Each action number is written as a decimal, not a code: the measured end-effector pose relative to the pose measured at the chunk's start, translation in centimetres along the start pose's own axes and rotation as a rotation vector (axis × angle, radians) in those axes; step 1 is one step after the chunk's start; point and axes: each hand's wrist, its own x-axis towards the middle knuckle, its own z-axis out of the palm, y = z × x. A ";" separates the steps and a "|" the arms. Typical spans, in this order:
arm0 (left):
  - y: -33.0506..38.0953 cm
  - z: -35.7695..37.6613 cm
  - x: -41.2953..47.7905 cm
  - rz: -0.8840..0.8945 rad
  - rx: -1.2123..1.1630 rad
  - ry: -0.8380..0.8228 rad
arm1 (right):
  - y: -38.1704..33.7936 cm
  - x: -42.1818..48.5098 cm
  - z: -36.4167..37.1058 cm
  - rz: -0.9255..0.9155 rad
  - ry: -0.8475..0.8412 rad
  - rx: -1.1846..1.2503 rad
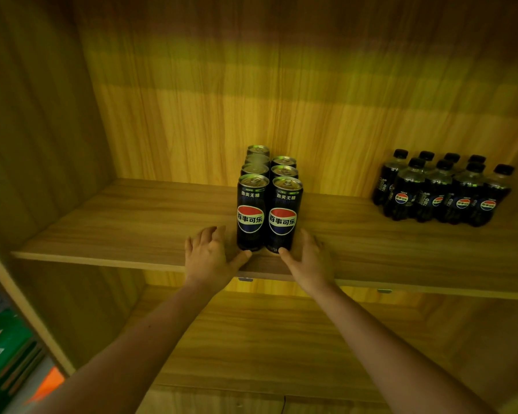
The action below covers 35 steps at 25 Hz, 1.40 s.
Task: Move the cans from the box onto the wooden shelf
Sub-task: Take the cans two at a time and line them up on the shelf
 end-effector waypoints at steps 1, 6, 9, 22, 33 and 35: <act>-0.1 -1.2 -0.4 0.026 0.025 -0.001 | -0.5 -0.7 -0.7 -0.069 0.027 -0.042; 0.0 -8.4 -3.5 0.139 0.173 -0.017 | -5.3 -3.7 -5.0 -0.364 0.048 -0.262; 0.0 -12.5 -6.1 0.155 0.309 -0.084 | -8.7 -6.2 -7.4 -0.418 -0.074 -0.432; -7.7 -24.0 -20.0 0.219 0.323 -0.188 | -21.0 -23.7 -5.8 -0.372 -0.159 -0.537; -18.8 -22.9 -28.6 0.304 0.226 -0.138 | -22.7 -35.1 5.1 -0.236 -0.242 -0.498; -20.8 -20.1 -29.5 0.300 0.212 -0.129 | -21.3 -35.8 7.7 -0.242 -0.259 -0.480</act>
